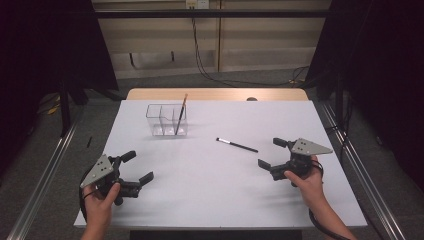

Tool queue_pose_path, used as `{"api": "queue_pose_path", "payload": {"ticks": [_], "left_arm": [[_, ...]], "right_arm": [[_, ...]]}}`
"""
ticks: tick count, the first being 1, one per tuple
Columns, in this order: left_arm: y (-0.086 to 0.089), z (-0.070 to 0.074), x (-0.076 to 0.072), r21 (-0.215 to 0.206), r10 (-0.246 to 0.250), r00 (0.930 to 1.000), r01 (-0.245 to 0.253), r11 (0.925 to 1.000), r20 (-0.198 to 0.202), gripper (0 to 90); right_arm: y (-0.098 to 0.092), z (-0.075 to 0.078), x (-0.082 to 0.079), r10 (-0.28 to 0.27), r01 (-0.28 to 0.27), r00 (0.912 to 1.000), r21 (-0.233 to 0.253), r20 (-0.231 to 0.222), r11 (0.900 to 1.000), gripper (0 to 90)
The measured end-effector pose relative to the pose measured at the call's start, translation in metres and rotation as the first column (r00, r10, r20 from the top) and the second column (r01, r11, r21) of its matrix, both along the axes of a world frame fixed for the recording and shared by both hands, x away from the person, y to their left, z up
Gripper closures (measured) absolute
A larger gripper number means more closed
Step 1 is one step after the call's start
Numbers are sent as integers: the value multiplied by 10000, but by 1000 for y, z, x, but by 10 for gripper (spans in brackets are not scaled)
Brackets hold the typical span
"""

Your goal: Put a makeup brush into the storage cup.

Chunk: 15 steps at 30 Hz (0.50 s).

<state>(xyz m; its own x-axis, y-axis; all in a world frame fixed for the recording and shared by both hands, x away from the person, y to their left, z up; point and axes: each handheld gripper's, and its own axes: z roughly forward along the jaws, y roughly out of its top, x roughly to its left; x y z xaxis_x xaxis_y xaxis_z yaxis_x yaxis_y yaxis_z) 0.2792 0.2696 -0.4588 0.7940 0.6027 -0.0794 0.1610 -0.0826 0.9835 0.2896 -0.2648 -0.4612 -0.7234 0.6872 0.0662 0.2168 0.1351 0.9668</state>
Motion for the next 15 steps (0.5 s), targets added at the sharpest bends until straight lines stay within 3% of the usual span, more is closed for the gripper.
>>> {"api": "queue_pose_path", "payload": {"ticks": [15], "left_arm": [[1, -1, 0, 11, 11, 10000, -11, 10000, -70, 0]], "right_arm": [[7, 0, 22, 29, -32, 9997, -133, -238, 9999, 0]]}}
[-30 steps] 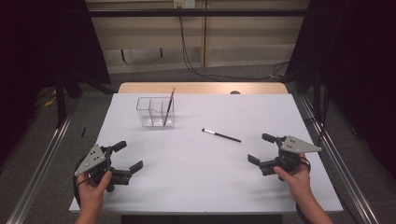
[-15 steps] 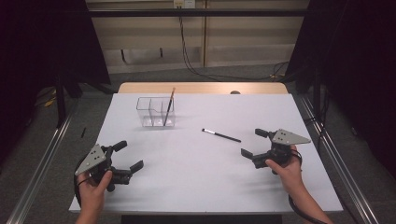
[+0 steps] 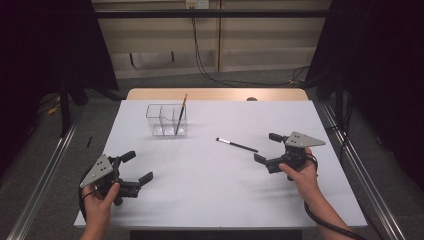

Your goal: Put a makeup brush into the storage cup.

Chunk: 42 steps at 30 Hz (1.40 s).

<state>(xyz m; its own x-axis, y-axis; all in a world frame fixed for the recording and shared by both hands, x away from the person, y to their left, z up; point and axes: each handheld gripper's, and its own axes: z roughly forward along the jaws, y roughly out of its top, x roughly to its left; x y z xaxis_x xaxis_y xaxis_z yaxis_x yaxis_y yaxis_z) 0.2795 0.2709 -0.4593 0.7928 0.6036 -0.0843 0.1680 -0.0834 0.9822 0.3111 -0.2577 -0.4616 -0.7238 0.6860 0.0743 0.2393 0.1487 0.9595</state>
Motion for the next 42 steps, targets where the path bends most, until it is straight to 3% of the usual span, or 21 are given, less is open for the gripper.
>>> {"api": "queue_pose_path", "payload": {"ticks": [8, 19, 42], "left_arm": [[0, 0, 0, 35, -62, 10000, 62, 10000, 35, 0], [-1, 0, 0, -20, -149, 9999, 149, 9999, 38, 0], [-4, 1, 0, 103, -240, 9997, 241, 9997, -33, 0]], "right_arm": [[5, -1, 11, 57, -59, 9999, -189, -113, 9998, 0], [11, 1, 24, 17, -18, 9999, -97, -153, 10000, 0], [18, 0, 50, -128, 103, 9989, -554, -442, 9984, 0]]}}
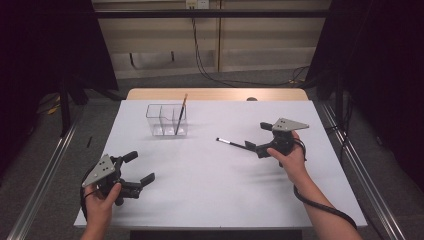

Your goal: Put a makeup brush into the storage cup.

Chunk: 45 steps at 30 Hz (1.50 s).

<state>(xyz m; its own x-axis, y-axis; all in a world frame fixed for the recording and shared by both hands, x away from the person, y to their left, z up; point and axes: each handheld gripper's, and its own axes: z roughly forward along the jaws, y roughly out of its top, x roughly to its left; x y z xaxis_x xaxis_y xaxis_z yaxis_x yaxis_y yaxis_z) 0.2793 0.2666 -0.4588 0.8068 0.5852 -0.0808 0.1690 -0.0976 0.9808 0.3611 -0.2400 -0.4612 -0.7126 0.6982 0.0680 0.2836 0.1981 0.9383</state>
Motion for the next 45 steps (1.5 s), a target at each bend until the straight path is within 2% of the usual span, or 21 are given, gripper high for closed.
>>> {"api": "queue_pose_path", "payload": {"ticks": [7, 11, 17, 20, 24, 27, 31, 33, 38, 40, 42, 43, 45], "left_arm": [[-1, 0, 0, 47, -23, 10000, 23, 10000, 21, 0], [-1, 0, 0, 14, -20, 10000, 20, 10000, 16, 0], [-1, 0, 0, 37, -43, 10000, 43, 10000, 26, 0], [-1, 0, 0, 51, -37, 10000, 37, 10000, 37, 0], [-1, 0, 0, 7, -40, 10000, 40, 10000, 22, 0], [-1, 0, 0, -29, -8, 10000, 8, 10000, 30, 0], [0, 0, 0, 88, -9, 10000, 8, 10000, 62, 0], [0, 0, 0, 95, -6, 10000, 6, 10000, 66, 0], [0, 0, 0, 26, -20, 10000, 19, 10000, 41, 0], [1, 0, 0, 36, 8, 10000, -8, 10000, 12, 0], [1, -1, 0, 4, -16, 10000, 16, 10000, 7, 0], [1, 0, 0, -9, 8, 10000, -8, 10000, 14, 0], [1, 0, 0, -23, -10, 10000, 10, 10000, 1, 0]], "right_arm": [[1, -3, 7, 20, -27, 9998, -357, -204, 9994, 0], [1, -4, 11, -9, -6, 9993, -408, -367, 9992, 0], [4, -4, 17, -76, 3, 9952, -745, -978, 9972, 0], [6, -4, 20, -86, -67, 9914, -1161, -1306, 9932, 0], [9, -3, 25, -107, -198, 9843, -1707, -1761, 9851, 0], [11, -2, 28, -190, -202, 9782, -1858, -2070, 9824, 0], [16, -1, 31, -327, -217, 9735, -2337, -2264, 9721, 0], [19, -1, 33, -389, -299, 9689, -2717, -2443, 9619, 0], [21, -2, 38, -563, -335, 9563, -2988, -2868, 9537, 10], [21, -1, 40, -610, -385, 9463, -2979, -3176, 9538, 30], [22, 0, 42, -622, -466, 9436, -3166, -3252, 9474, 56], [22, 0, 42, -606, -506, 9412, -3161, -3324, 9474, 78], [22, 0, 43, -477, -784, 9355, -3375, -3501, 9380, 146]]}}
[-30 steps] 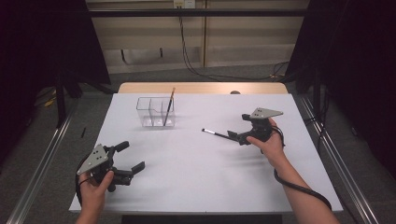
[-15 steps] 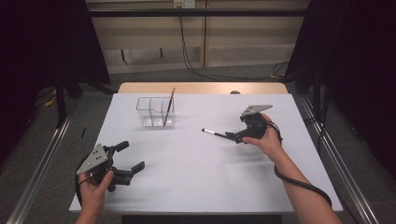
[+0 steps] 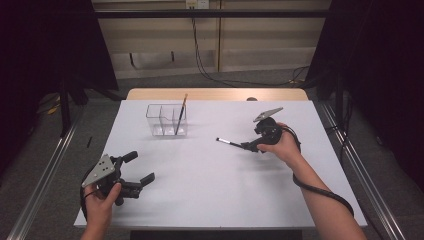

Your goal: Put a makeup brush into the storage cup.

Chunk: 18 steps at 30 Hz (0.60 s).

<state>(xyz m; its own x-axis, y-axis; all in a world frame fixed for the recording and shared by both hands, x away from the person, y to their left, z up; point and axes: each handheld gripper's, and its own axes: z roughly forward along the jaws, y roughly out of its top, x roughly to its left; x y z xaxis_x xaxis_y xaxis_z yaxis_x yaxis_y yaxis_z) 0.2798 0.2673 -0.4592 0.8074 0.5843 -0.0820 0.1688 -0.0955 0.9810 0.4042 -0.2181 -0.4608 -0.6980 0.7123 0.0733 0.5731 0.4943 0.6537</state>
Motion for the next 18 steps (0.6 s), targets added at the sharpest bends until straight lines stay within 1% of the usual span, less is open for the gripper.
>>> {"api": "queue_pose_path", "payload": {"ticks": [3, 4, 5, 7, 9, 12, 16, 18], "left_arm": [[-1, -1, 0, -85, -27, 9999, 26, 10000, -105, 0], [-1, -1, 0, -36, -15, 10000, 15, 10000, -77, 0], [-1, -1, 0, -39, -20, 10000, 20, 10000, -79, 0], [-1, -1, 0, -118, -14, 9999, 12, 9999, -120, 0], [0, -1, 0, -103, -16, 9999, 15, 9999, -116, 0], [-1, -1, 1, -80, -27, 9999, 26, 10000, -128, 0], [-2, -1, 1, -54, -81, 9999, 81, 10000, -126, 0], [-2, -1, 1, -55, -72, 9999, 71, 10000, -151, 0]], "right_arm": [[1, 0, 1, 299, -310, 9990, -335, -326, 9990, 209], [2, 0, 1, 330, -348, 9988, -474, -373, 9983, 233], [2, 0, 2, 484, -509, 9978, -577, -448, 9970, 259], [4, 1, 2, 557, -611, 9964, -850, -642, 9945, 280], [6, 0, 3, 701, -795, 9939, -1132, -848, 9904, 320], [9, 0, 4, 898, -1032, 9897, -1216, -1113, 9872, 369], [13, 0, 5, 1184, -1371, 9848, -1508, -1267, 9790, 439], [15, -1, 5, 1376, -1578, 9820, -1618, -1293, 9741, 457]]}}
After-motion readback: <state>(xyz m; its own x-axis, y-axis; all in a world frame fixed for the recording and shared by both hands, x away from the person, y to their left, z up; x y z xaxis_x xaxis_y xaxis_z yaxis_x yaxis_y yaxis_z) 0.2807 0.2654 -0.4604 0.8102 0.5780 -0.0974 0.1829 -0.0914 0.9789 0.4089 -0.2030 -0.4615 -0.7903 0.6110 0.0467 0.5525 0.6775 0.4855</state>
